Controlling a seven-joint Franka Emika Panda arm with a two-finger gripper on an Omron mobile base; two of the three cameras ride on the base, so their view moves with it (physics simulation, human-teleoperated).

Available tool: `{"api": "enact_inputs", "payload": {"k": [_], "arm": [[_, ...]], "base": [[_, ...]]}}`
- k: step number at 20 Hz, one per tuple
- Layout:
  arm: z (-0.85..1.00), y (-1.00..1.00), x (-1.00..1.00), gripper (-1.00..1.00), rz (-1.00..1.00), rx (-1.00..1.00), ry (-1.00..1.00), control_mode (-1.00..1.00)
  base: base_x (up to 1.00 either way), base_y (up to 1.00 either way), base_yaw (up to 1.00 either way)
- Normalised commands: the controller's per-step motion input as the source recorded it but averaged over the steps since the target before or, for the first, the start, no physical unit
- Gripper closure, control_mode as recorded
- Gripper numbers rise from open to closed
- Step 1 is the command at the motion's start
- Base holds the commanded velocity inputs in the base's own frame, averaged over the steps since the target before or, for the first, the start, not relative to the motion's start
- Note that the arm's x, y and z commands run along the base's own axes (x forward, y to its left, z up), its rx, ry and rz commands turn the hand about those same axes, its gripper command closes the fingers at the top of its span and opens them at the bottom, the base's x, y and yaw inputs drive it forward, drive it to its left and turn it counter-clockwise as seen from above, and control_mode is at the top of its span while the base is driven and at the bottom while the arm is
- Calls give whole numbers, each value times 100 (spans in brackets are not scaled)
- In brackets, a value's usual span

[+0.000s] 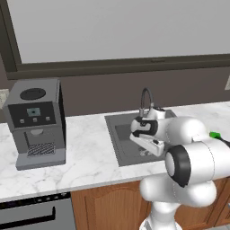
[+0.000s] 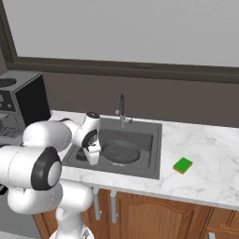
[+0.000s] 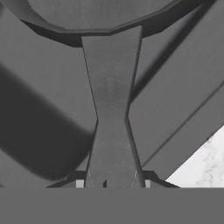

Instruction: Pick the pan and sponge and place them into the sink. Then turn on the water.

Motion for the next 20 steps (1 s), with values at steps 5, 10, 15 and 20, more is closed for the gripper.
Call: {"api": "enact_inputs", "payload": {"k": [5,10,15,20], "arm": [[-12,-3,13,100,-2,1,0,-100],[-8,-5,13,100,-3,1,0,-100],[-9,-2,18,100,-3,1,-1,-100],[-9,-1,20,100,-3,1,-1,-100]], "base": [[0,0,0],[0,0,0],[0,0,0],[0,0,0]]}}
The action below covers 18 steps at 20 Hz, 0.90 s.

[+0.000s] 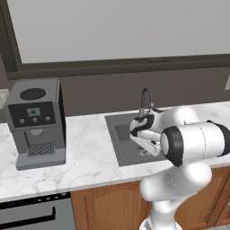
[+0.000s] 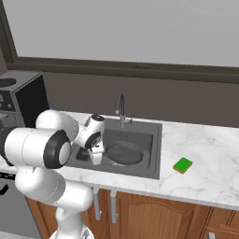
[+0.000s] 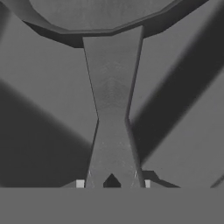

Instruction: Pick the pan and sponge and place them into the sink. Then turn on the water.

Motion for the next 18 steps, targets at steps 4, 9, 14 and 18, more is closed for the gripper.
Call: {"api": "enact_inputs", "payload": {"k": [4,9,14,18], "arm": [[-13,0,17,100,-2,0,-4,-100],[-17,0,15,100,0,0,-5,-100],[-17,0,11,100,0,-2,-6,-100],[-18,0,12,100,0,-3,-7,-100]], "base": [[0,0,0],[0,0,0],[0,0,0],[0,0,0]]}}
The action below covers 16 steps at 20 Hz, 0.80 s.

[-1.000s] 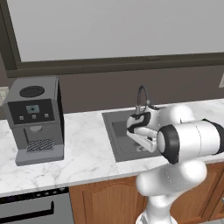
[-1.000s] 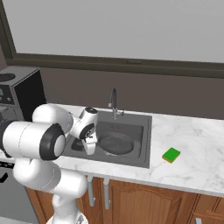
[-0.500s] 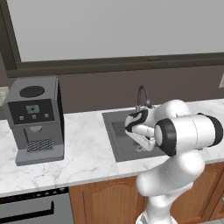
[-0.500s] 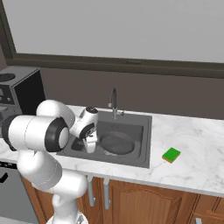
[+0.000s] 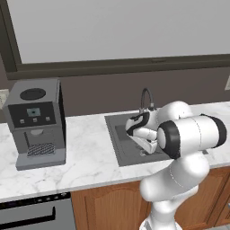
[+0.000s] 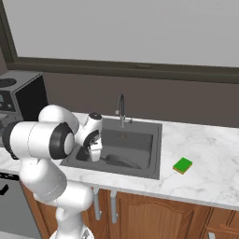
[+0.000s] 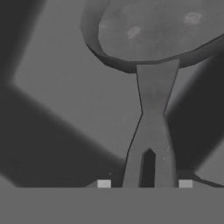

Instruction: Pick the pan and sponge and place them into the sink. Then turn on the water.

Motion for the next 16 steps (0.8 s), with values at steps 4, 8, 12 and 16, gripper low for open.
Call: {"api": "enact_inputs", "payload": {"k": [4,8,12,16], "arm": [[-17,0,13,100,0,-2,-6,-100],[-12,0,12,100,0,-1,-6,-100],[-11,0,12,100,0,-1,-5,-100],[-15,1,14,100,0,-1,-5,-100]], "base": [[0,0,0],[0,0,0],[0,0,0],[0,0,0]]}}
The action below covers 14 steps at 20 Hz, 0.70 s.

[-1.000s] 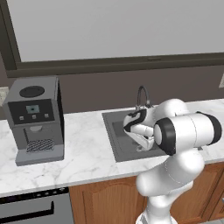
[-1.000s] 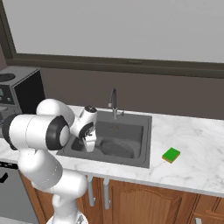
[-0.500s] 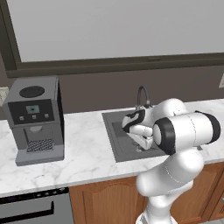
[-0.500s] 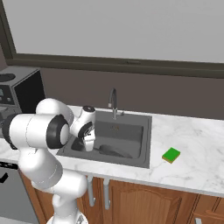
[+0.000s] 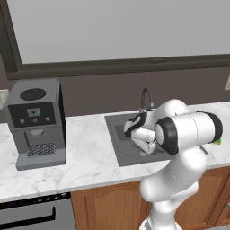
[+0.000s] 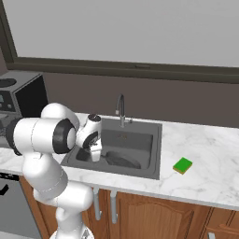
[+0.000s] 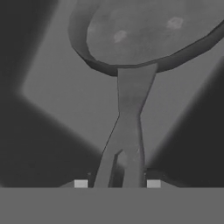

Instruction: Pick the pan and sponge and place them into the sink. Then turn on the water.

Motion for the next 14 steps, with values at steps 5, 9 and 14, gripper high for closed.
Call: {"api": "enact_inputs", "payload": {"k": [5,9,14], "arm": [[-19,2,17,-100,0,-1,-6,-100],[-14,0,13,-100,0,-1,-7,-100],[-8,0,9,-100,0,-1,-9,-100]], "base": [[0,0,0],[0,0,0],[0,0,0]]}}
